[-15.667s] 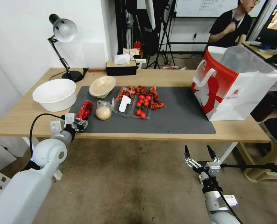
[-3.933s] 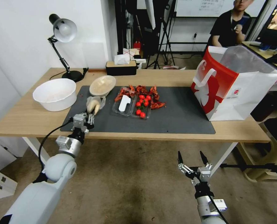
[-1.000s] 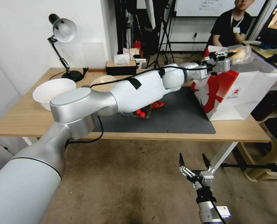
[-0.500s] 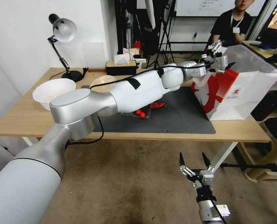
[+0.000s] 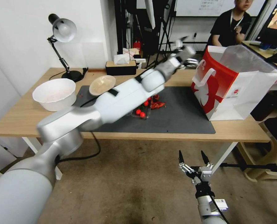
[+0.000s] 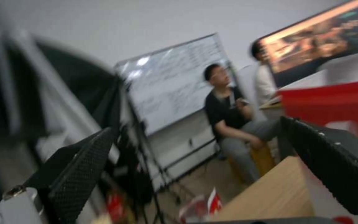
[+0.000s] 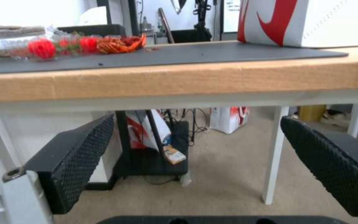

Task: Pick up the trash from the table and place it into the takeout bag.

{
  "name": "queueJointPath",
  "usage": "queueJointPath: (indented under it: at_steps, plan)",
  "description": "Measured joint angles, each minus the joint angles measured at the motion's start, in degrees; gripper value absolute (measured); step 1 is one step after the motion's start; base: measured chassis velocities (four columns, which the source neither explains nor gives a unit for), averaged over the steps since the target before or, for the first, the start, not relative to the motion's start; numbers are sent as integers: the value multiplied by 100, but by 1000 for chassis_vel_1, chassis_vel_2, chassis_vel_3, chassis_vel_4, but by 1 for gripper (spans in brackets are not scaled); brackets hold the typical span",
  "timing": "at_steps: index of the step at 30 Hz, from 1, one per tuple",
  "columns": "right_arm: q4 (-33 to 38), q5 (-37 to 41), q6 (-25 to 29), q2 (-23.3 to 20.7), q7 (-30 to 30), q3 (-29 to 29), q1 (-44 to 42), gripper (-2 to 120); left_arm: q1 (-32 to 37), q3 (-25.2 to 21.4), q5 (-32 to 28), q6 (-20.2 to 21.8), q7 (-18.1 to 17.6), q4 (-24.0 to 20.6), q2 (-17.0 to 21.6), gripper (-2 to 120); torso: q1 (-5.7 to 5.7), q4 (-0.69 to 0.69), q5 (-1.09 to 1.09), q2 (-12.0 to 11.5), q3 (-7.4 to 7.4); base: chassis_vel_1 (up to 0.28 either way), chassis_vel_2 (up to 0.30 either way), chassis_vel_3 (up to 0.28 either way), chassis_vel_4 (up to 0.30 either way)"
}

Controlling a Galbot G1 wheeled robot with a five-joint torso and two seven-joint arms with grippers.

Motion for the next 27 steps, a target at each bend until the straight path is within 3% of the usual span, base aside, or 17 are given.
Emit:
queueJointPath:
  at_steps: [5, 12, 19, 20, 27]
  plan:
    - [8, 4, 3, -20, 0, 18, -23, 100, 931, -604, 24, -52, -367, -532, 481, 100, 1, 0, 0, 0, 1, 0, 0, 0, 0]
    - [40, 5, 8, -30, 1, 40, -68, 100, 1588, -1019, 48, -91, -524, -1008, 750, 100, 0, -3, 1, 1, 0, 0, 0, 0, 0]
    - [49, 5, 9, -30, 1, 42, -76, 100, 1692, -1097, 59, -80, -535, -1089, 802, 100, 0, -3, 1, 1, 0, 0, 0, 0, 0]
    - [92, 7, 9, -35, 3, 45, -104, 100, 2047, -1427, 67, 12, -535, -1401, 1020, 100, 0, -3, 1, 1, 0, 0, 0, 0, 0]
    - [108, -1, 28, -34, 2, 34, -150, 100, 2674, -2008, 56, 510, -192, -2053, 1443, 100, 0, -3, 2, 1, 0, 0, 0, 0, 0]
